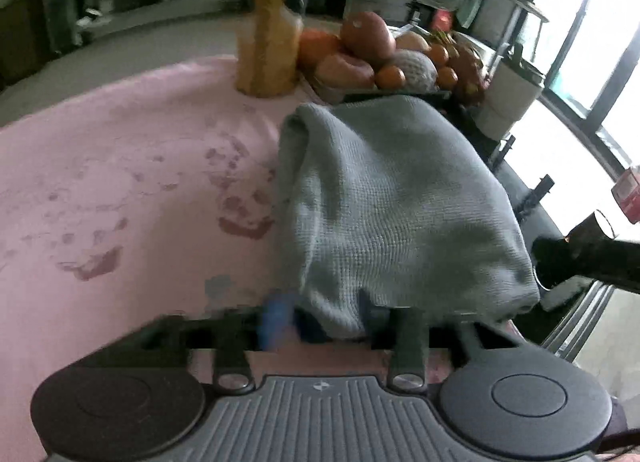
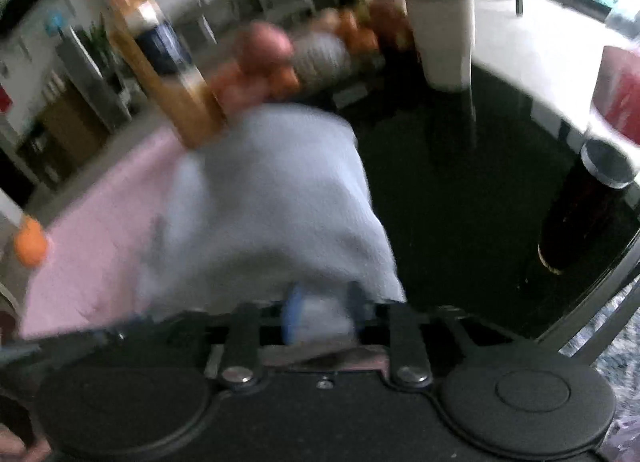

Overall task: Fold clothes
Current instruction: 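Lower the bundle onto the blanket beside the fruit tray and open both grippers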

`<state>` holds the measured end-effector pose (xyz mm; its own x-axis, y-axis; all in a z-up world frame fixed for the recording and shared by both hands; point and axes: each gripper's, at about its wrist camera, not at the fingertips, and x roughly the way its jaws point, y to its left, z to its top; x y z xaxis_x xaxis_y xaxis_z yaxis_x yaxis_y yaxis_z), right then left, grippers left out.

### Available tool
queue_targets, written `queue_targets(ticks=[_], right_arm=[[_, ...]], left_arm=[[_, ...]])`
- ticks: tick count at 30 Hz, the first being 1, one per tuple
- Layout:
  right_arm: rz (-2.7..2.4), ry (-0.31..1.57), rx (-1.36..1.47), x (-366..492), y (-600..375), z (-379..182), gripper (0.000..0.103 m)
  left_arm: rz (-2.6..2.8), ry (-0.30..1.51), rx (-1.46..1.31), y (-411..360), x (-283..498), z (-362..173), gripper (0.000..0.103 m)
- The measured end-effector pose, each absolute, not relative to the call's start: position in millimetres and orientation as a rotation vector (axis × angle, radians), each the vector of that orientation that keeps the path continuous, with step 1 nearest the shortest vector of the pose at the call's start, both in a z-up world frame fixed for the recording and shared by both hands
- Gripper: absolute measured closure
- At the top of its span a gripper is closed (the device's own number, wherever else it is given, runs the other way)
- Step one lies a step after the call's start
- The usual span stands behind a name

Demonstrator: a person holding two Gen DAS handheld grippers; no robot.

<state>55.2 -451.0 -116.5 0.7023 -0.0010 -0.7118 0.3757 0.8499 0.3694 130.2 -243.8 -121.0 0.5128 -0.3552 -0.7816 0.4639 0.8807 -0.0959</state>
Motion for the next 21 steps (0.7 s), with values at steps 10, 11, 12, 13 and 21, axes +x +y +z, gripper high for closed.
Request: queue_targets(ticks=[10,11,12,13,21], right_arm=[[-0.162,0.712,0.479,14,-407,-29,0.014],[-0.162,0.715,0.468,9,-405,-22,0.011],[-0.164,0.716,0.456,4,-403,-14,0.005],[-0.169,0.722,0.444,1,-401,-8,0.003],[-0.24,0.785,0.361,-25,-388,28,0.002]], left_arm=[[-0.485,0.815,0.188,-238,75,-41,0.027],[-0.498,0.819,0.178,-236,72,-37,0.027],[-0.511,0.823,0.169,-235,69,-34,0.027],[-0.518,0.83,0.16,-233,67,-32,0.027],[-0.536,0.865,0.133,-220,40,-5,0.021]])
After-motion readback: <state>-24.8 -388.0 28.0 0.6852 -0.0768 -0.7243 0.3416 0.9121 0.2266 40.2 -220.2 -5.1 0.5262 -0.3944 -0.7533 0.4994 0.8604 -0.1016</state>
